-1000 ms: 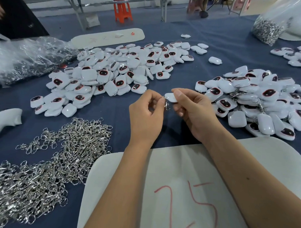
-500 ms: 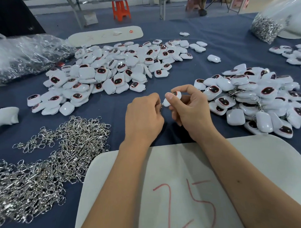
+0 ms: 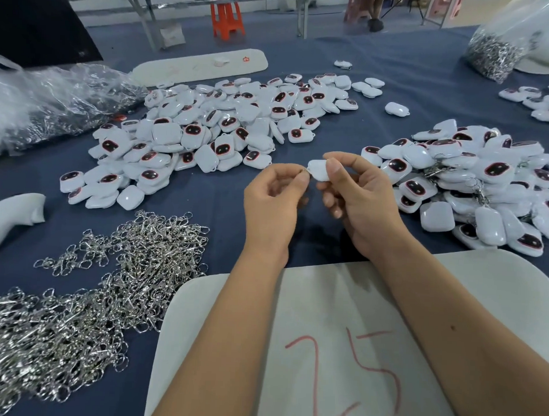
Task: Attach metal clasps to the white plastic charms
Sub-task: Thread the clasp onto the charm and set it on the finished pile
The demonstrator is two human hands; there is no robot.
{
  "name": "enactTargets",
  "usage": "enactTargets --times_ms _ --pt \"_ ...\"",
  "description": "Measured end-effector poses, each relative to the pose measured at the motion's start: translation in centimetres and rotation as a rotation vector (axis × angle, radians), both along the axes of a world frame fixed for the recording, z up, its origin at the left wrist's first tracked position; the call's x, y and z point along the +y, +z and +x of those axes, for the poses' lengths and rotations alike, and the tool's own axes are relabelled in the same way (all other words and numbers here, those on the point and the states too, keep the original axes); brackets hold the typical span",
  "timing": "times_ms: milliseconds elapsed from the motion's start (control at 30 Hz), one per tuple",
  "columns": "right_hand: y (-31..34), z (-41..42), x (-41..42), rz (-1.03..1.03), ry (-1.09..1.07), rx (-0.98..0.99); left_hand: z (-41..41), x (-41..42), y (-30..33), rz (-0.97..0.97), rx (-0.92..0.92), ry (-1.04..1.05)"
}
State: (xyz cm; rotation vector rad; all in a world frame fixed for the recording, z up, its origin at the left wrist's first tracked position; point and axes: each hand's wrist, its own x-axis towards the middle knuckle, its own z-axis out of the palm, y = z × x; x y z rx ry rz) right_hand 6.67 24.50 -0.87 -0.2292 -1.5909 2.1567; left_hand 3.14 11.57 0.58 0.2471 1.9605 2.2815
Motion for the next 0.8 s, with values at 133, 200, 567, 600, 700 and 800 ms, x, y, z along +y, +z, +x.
enactTargets --times_ms 133,200,567,600,700,800 --pt "0.0 0.0 0.0 -0.035 0.047 0.016 0.2 0.2 0.2 0.285 -0.235 -0.055" --pt "0.0 0.1 0.1 -0.066 0.088 0.01 0.0 0.0 0.2 0.328 -0.252 -0.034" --pt "0.0 0.5 -0.1 -0.05 0.13 -0.016 -1.3 -0.9 -0.6 -0.098 0.218 0.162" --pt "0.0 0.5 -0.1 -0.037 0.124 -0.021 -1.4 -1.0 -0.6 -0.171 0.275 0.172" --pt "-0.1 0.4 -0.2 0.002 0.111 -0.043 -1.4 -1.3 -0.6 -0.344 0.417 0.167" --pt "-0.1 0.4 -0.2 0.019 0.104 -0.06 -1.2 -1.5 -0.5 -0.518 0.566 0.138"
